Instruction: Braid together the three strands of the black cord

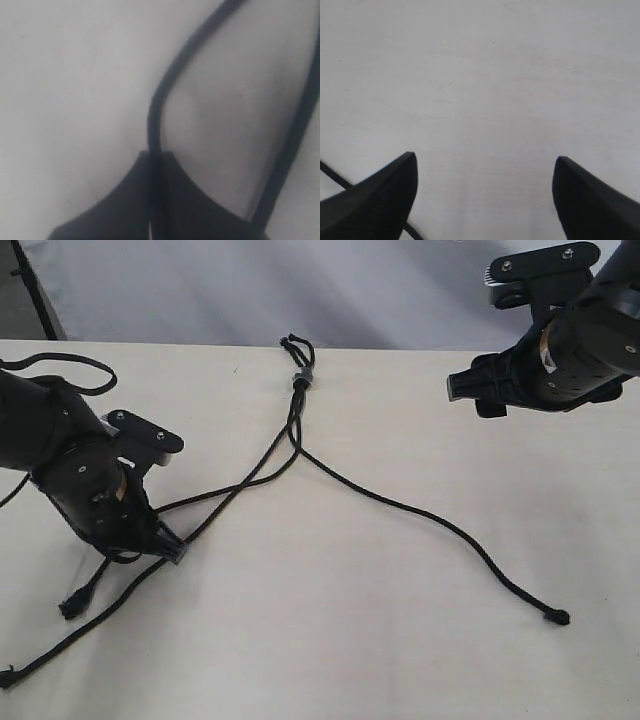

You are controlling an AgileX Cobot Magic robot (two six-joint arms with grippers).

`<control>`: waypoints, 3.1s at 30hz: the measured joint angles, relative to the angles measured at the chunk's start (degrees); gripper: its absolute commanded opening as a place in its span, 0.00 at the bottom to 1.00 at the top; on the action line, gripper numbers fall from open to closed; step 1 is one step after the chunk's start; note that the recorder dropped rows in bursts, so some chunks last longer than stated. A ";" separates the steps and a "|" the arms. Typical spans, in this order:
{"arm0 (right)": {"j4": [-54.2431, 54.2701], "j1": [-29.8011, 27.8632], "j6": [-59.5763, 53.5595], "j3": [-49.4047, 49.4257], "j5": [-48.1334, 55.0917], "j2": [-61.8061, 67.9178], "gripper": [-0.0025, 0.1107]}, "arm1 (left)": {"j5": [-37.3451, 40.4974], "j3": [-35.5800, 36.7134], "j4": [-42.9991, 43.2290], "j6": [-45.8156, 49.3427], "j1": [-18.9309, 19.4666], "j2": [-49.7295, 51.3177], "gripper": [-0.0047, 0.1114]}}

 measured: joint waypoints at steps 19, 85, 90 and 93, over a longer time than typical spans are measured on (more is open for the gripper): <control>0.00 0.00 0.00 0.00 -2.69 0.00 0.65 | -0.03 -5.78 -26.66 15.17 -28.45 -3.93 0.05; 39.10 32.76 -41.21 -2.67 -3.23 22.31 0.03 | -8.48 12.60 -12.51 -1.98 -3.80 -8.89 0.46; 13.82 30.32 -30.20 -5.55 6.73 15.75 0.03 | -8.48 12.60 -12.51 -1.98 -3.80 -8.89 0.46; 4.47 20.42 -23.04 -5.80 10.42 14.10 0.03 | -8.48 12.60 -12.51 -1.98 -3.80 -8.89 0.46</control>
